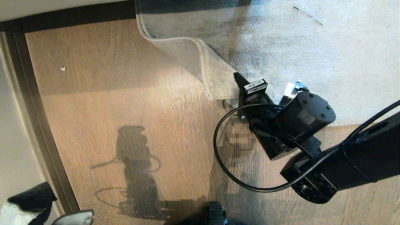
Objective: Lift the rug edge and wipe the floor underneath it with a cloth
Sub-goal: Lift up the carpet
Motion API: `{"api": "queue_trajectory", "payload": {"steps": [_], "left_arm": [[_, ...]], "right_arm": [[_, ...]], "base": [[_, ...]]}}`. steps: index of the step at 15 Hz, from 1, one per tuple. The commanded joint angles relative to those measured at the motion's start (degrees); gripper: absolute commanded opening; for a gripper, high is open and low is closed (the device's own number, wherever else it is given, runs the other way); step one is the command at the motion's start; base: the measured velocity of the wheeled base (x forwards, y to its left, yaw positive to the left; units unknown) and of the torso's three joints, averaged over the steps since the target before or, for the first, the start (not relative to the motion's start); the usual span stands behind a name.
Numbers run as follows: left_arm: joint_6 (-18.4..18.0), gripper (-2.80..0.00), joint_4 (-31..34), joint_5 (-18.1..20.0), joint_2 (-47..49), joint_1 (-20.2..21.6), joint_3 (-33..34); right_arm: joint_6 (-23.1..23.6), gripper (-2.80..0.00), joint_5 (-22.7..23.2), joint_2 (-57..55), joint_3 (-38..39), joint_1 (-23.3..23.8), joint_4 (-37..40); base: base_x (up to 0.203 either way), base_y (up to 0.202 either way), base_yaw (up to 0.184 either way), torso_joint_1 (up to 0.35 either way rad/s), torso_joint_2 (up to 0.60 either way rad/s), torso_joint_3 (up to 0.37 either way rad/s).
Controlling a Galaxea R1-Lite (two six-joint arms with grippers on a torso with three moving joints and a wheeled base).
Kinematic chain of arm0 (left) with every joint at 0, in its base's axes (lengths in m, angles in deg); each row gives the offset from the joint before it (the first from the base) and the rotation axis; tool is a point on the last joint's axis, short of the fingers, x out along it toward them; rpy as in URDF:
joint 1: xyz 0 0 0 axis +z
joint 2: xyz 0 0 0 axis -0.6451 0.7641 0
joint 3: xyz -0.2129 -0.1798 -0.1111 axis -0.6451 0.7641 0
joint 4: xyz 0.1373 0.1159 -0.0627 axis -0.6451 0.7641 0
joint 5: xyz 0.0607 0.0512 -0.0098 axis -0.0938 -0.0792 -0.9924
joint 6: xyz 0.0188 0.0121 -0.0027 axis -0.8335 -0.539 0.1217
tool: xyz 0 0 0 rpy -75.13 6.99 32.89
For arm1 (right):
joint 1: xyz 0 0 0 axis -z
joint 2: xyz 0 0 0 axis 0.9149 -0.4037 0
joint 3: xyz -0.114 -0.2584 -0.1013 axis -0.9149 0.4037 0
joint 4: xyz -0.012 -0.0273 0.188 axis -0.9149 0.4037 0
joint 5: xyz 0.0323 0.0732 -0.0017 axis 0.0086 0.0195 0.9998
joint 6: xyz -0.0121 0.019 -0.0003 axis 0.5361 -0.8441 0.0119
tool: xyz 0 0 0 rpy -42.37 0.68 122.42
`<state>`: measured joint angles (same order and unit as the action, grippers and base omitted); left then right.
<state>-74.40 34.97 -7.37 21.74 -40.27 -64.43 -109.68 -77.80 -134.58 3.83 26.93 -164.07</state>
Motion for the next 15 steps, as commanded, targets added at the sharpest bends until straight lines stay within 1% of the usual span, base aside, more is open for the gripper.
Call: {"api": "queue_trajectory", "payload": {"steps": [1, 6, 8, 12, 15], "left_arm": [[0.07, -2.8, -0.13, 0.05, 0.0, 0.01, 0.01], [-0.27, -2.8, -0.13, 0.14, 0.0, 0.01, 0.01], [-1.16, -2.8, -0.13, 0.29, 0.0, 0.01, 0.01], [-2.09, -2.8, 0.05, 1.92, 0.12, 0.01, -0.86], [-2.38, -2.8, -0.05, 3.5, 5.41, 0.01, -3.75]], "right_arm": [[-0.24, -2.8, -0.13, -0.28, 0.06, -0.02, -2.52], [0.11, -2.8, -0.22, -0.28, 0.27, -0.11, -2.44], [0.11, -2.8, -0.22, -0.28, 0.23, -0.02, -2.44], [0.2, -2.8, -0.31, -0.28, 0.15, -0.02, -2.44], [0.2, -2.8, -0.22, -0.1, 0.01, -0.03, -2.44]], "base": [[0.0, 0.0, 0.0, 0.0, 0.0, 0.0], [0.0, 0.0, 0.0, 0.0, 0.0, 0.0], [0.0, 0.0, 0.0, 0.0, 0.0, 0.0], [0.0, 0.0, 0.0, 0.0, 0.0, 0.0], [0.0, 0.0, 0.0, 0.0, 0.0, 0.0]]}}
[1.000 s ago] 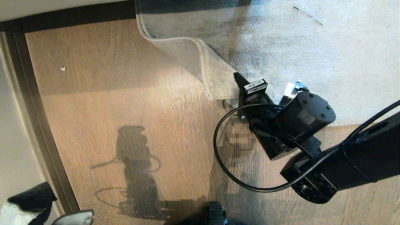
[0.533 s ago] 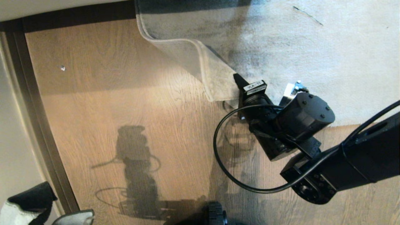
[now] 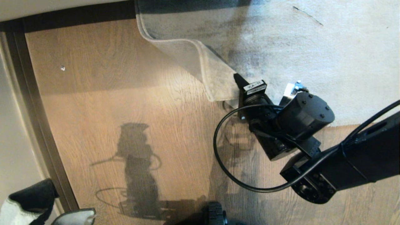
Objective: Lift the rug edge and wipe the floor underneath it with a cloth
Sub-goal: Lift up the carpet
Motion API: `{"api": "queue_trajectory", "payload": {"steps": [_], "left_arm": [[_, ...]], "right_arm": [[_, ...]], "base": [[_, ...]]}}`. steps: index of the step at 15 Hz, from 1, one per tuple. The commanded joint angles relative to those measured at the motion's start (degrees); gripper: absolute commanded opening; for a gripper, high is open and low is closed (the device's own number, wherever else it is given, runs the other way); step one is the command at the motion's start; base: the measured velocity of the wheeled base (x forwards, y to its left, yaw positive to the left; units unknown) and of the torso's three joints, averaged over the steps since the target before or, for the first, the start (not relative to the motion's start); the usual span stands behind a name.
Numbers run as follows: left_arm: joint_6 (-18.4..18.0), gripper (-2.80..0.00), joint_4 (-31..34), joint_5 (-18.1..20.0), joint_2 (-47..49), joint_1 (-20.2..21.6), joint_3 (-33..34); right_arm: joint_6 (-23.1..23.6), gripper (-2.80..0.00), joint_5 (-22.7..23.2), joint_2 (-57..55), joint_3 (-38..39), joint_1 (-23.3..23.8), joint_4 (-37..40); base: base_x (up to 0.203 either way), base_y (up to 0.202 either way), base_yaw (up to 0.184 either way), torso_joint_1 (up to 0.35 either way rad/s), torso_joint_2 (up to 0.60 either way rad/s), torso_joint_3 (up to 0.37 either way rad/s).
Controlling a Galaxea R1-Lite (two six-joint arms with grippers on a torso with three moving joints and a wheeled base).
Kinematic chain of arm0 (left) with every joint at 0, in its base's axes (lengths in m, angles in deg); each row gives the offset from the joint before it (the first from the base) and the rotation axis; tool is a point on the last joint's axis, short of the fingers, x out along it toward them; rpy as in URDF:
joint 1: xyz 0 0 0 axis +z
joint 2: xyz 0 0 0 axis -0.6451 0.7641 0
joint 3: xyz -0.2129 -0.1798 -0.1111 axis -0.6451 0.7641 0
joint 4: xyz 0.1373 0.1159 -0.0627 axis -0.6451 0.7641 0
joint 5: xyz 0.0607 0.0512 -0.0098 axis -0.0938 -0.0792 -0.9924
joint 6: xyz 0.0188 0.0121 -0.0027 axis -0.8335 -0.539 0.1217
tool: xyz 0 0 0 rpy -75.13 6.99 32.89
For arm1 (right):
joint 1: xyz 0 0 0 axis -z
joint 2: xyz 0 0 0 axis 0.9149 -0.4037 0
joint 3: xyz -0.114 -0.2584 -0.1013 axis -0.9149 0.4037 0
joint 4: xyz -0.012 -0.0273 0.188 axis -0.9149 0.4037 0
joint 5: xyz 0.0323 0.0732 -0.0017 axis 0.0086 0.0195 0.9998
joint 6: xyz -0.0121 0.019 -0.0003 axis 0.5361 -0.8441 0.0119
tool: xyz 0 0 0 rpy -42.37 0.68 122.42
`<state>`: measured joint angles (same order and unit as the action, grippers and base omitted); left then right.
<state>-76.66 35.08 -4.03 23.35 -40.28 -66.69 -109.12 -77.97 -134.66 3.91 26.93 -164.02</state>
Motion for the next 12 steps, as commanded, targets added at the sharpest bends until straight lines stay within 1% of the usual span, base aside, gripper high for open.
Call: {"api": "queue_trajectory", "payload": {"steps": [1, 3, 5, 6, 8, 9, 10, 11, 12], "left_arm": [[-0.39, -2.8, -0.25, 0.35, 6.97, 0.02, -3.32], [-0.94, -2.8, -0.79, 0.54, 13.96, -0.02, -7.45], [-2.3, -2.8, -3.15, 0.69, 22.1, -0.15, -11.12], [-2.94, -2.8, -5.6, 1.07, 26.36, -0.47, -12.5], [-4.38, -2.8, -12.95, 2.06, 34.75, -1.65, -14.22], [-5.1, -2.8, -16.95, 2.39, 38.84, -2.9, -14.82], [-5.76, -2.8, -21.04, 2.57, 43.05, -5.09, -15.39], [-6.2, -2.8, -24.52, 2.6, 46.43, -7.78, -15.79], [-6.52, -2.8, -28.22, 2.53, 49.7, -11.45, -16.1]], "right_arm": [[-0.36, -2.8, -0.05, 0.06, -0.11, -0.11, -2.5], [-0.36, -2.8, 0.04, -0.12, -0.24, -0.11, -2.51], [-0.45, -2.8, 0.04, -0.2, -0.2, -0.11, -2.59], [-0.45, -2.8, 0.13, -0.21, -0.2, -0.11, -2.5], [-0.45, -2.8, 0.04, -0.2, -0.32, -0.2, -2.57], [-0.45, -2.8, 0.01, -0.08, -0.49, -0.18, -2.55], [-0.43, -2.8, -0.05, 0.11, -1.3, -0.12, -2.5], [-0.36, -2.8, -0.05, 0.24, -1.51, -0.11, -2.5], [-0.36, -2.8, -0.05, 0.6, -1.61, -0.11, -2.5]], "base": [[0.0, 0.0, 0.0, 0.0, 0.0, 0.0], [0.0, 0.0, 0.0, 0.0, 0.0, 0.0], [0.0, 0.0, 0.0, 0.0, 0.0, 0.0], [0.0, 0.0, 0.0, 0.0, 0.0, 0.0], [0.0, 0.0, 0.0, 0.0, 0.0, 0.0], [0.0, 0.0, 0.0, 0.0, 0.0, 0.0], [0.0, 0.0, 0.0, 0.0, 0.0, 0.0], [0.0, 0.0, 0.0, 0.0, 0.0, 0.0], [0.0, 0.0, 0.0, 0.0, 0.0, 0.0]]}}
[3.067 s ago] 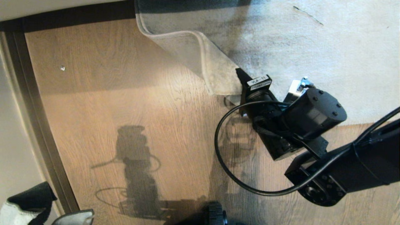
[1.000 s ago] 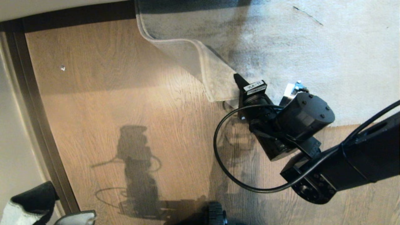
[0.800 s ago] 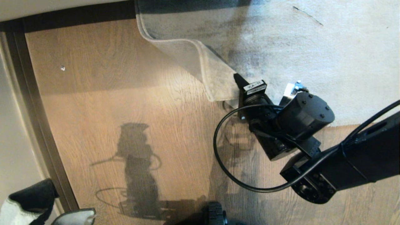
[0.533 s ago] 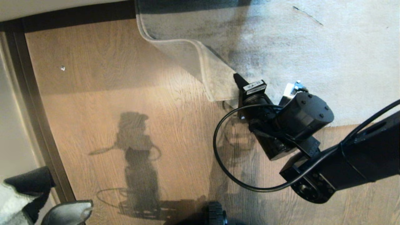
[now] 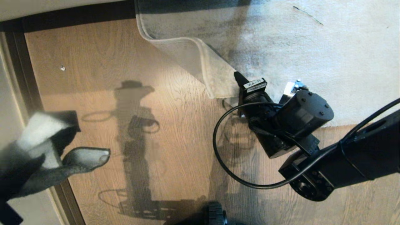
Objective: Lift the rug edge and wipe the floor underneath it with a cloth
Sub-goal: Lift up the carpet, then wipe the floor under the carpet with a rag
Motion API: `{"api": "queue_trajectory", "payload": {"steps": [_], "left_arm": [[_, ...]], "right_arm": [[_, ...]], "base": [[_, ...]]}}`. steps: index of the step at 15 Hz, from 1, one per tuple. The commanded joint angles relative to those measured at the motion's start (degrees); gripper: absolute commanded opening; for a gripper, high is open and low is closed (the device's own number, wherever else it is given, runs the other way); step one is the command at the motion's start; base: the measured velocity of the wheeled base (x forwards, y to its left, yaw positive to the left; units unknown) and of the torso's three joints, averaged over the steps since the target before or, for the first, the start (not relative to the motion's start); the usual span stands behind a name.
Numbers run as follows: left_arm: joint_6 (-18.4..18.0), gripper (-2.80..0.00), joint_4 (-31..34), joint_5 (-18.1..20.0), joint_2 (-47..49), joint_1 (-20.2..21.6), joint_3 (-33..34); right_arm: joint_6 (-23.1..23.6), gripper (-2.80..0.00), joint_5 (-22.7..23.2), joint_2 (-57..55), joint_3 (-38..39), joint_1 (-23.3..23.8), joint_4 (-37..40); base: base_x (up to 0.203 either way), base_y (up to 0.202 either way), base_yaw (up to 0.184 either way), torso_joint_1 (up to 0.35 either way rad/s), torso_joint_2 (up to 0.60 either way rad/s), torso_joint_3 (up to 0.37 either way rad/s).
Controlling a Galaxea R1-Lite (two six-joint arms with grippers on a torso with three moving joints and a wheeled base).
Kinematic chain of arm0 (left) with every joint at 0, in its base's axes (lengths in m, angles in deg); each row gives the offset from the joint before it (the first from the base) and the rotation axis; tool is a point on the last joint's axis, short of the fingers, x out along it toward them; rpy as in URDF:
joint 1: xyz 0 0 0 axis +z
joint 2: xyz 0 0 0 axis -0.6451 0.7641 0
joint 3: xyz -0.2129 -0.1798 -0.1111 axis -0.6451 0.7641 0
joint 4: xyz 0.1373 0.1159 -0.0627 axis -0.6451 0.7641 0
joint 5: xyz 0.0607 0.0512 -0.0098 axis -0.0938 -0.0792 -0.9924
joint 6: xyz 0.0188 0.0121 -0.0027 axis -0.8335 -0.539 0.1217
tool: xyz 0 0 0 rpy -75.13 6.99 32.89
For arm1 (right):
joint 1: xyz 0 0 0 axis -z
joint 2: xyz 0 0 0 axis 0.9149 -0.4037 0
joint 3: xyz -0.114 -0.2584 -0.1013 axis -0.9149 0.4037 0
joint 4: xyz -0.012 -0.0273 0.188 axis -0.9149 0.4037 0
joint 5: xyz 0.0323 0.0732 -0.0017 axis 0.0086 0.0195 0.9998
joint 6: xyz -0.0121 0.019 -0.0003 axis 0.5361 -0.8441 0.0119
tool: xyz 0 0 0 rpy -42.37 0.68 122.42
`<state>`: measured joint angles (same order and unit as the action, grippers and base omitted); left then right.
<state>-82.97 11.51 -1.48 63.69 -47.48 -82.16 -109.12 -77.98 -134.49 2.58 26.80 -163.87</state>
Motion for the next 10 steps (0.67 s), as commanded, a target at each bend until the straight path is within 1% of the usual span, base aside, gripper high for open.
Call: {"api": "queue_trajectory", "payload": {"steps": [1, 3, 6, 8, 10], "left_arm": [[-0.36, -2.8, -7.56, -0.16, 11.91, -7.49, -0.98], [-0.12, -2.8, -10.62, -0.8, 15.99, -12.8, -2.25], [2.21, -2.8, -11.47, -1.38, 19.81, -21.21, -3.9], [3.94, -2.8, -11.63, -1.55, 21.93, -26.4, -3.49], [4.93, -2.8, -12.55, -1.61, 25.53, -28.02, -2.81]], "right_arm": [[-0.31, -2.8, -0.04, 0.74, -0.84, 0.01, -2.56], [-0.21, -2.8, -0.13, 0.95, -1.67, -0.08, -2.47], [1.66, -2.8, 0.14, -0.05, -3.81, -0.08, -2.29], [2.58, -2.8, 0.23, -0.41, -4.61, -0.08, -2.21], [5.18, -2.8, 0.03, -0.72, -4.91, -0.36, -2.55]], "base": [[0.0, 0.0, 0.0, 0.0, 0.0, 0.0], [0.0, 0.0, 0.0, 0.0, 0.0, 0.0], [0.0, 0.0, 0.0, 0.0, 0.0, 0.0], [0.0, 0.0, 0.0, 0.0, 0.0, 0.0], [0.0, 0.0, 0.0, 0.0, 0.0, 0.0]]}}
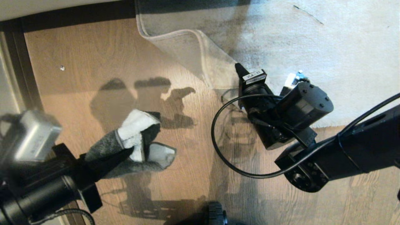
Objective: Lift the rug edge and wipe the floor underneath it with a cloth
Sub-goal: Wipe the floor under the carpet with a rag
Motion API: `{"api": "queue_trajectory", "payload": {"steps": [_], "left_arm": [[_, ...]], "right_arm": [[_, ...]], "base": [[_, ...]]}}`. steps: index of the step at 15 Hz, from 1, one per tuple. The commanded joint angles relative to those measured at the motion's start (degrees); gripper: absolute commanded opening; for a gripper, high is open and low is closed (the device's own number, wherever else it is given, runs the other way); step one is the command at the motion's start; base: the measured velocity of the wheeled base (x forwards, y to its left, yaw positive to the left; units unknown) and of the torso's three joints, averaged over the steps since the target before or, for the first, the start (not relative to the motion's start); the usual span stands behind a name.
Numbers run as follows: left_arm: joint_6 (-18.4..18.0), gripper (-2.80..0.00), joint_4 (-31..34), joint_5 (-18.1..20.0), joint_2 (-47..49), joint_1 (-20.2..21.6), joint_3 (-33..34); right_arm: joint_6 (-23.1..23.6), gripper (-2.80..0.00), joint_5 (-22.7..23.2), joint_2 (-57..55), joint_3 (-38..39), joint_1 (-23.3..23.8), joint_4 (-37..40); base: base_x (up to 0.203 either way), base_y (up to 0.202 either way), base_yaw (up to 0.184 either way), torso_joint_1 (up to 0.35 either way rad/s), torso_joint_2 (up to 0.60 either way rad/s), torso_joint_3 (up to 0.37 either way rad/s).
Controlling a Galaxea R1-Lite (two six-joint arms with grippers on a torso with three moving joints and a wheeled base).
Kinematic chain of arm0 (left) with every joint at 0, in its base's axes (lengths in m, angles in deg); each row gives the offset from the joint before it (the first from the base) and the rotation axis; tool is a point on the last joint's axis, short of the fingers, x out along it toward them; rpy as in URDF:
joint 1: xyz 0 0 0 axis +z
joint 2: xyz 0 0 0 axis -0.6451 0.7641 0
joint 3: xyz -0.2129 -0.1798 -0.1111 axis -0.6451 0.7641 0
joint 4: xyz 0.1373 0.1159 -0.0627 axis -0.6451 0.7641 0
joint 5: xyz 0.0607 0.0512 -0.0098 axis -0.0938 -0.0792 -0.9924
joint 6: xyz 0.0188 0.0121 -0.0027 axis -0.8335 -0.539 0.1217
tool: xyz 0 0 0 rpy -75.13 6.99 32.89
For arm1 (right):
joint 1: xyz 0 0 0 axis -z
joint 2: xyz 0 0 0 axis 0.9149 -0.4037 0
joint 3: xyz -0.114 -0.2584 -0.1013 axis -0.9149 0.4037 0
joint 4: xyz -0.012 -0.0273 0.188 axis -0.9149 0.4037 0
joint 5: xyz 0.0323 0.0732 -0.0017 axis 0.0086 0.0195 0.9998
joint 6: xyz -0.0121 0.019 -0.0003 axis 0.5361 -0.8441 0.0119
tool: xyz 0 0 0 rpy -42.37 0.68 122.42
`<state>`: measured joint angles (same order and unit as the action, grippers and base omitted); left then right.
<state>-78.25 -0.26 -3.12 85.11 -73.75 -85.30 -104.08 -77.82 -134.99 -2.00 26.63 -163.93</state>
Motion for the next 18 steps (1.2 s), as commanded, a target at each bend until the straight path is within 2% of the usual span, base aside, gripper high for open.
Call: {"api": "queue_trajectory", "payload": {"steps": [1, 3, 6, 12, 14, 18], "left_arm": [[0.35, -2.8, -2.63, 0.0, 6.48, -2.12, 0.22], [0.45, -2.8, -8.67, -0.57, 12.15, -2.78, 0.34], [0.57, -2.8, -18.53, -3.53, 22.53, -4.87, 0.22], [1.03, -2.8, -49.82, -9.69, 48.45, -6.5, -0.86], [1.46, -2.8, -53.7, -13.49, 52.44, -7.08, -2.62], [3.2, -2.8, -54.14, -19.33, 56.94, -5.2, -12.54]], "right_arm": [[0.21, -2.8, -0.44, -0.13, -0.97, -0.78, -2.43], [0.24, -2.8, -0.46, -0.04, -1.58, -1.22, -2.4], [0.4, -2.8, -0.2, -0.04, -2.86, -1.22, -2.14], [0.4, -2.8, -0.37, -0.13, -2.99, -1.57, -2.14], [0.4, -2.8, -0.37, -0.14, -3.08, -1.57, -2.14], [0.4, -2.8, -0.37, -0.22, -2.99, -1.66, -2.23]], "base": [[0.0, 0.0, 0.0, 0.0, 0.0, 0.0], [0.0, 0.0, 0.0, 0.0, 0.0, 0.0], [0.0, 0.0, 0.0, 0.0, 0.0, 0.0], [0.0, 0.0, 0.0, 0.0, 0.0, 0.0], [0.0, 0.0, 0.0, 0.0, 0.0, 0.0], [0.0, 0.0, 0.0, 0.0, 0.0, 0.0]]}}
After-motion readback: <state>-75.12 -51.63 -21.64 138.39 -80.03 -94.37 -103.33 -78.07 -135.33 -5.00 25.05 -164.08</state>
